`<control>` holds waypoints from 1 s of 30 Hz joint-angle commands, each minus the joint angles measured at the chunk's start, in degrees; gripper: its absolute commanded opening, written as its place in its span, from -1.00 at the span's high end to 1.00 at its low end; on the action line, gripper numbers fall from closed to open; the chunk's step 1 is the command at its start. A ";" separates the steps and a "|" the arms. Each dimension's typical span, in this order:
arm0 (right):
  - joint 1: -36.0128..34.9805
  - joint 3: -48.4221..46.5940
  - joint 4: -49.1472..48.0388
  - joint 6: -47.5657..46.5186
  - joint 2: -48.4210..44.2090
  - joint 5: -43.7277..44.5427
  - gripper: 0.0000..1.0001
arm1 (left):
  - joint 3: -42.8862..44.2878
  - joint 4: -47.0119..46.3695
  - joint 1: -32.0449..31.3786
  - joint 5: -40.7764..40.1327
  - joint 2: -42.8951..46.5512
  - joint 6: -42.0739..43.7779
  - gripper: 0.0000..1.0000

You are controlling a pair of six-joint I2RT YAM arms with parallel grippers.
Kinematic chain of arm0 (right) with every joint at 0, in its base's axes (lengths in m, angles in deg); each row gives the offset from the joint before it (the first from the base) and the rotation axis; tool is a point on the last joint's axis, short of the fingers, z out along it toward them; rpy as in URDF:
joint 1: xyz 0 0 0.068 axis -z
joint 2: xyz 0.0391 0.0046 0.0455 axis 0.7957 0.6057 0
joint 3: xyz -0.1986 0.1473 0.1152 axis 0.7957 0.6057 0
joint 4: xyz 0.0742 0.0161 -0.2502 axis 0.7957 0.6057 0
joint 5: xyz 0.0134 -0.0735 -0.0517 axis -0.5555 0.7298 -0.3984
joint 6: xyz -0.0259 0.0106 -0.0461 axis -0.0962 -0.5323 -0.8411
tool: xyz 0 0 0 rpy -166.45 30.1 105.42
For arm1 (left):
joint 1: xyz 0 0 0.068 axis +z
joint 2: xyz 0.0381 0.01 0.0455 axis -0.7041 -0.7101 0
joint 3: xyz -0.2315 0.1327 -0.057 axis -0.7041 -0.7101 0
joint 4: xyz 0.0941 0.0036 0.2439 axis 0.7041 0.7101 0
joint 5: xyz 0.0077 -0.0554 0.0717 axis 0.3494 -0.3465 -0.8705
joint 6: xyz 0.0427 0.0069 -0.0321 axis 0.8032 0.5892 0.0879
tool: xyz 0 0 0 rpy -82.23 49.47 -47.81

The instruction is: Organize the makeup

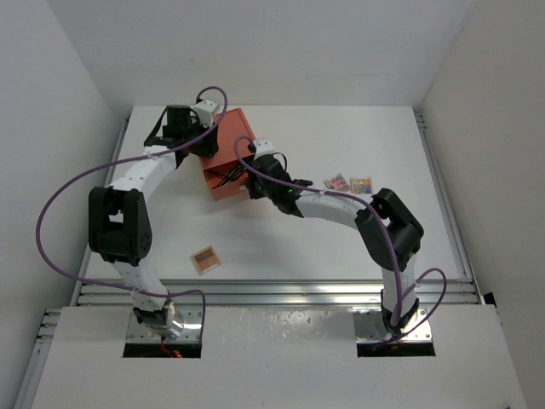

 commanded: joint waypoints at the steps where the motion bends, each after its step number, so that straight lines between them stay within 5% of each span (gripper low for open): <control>1: 0.58 -5.90 -7.23 -1.67 3.67 2.59 1.00 | -3.23 6.28 -0.57 2.59 -2.25 -1.74 0.20; 15: 1.99 -16.20 -11.90 -1.06 16.07 5.05 1.00 | -3.23 6.28 -0.57 3.21 -2.77 -3.32 0.20; 22: 1.11 -8.12 -15.15 1.75 13.78 0.39 0.17 | -2.18 6.28 -0.57 3.73 -2.77 -3.32 0.20; 30: 0.84 -13.30 -14.17 1.14 18.35 0.13 0.08 | -2.17 5.76 -0.57 3.73 -2.77 -3.32 0.20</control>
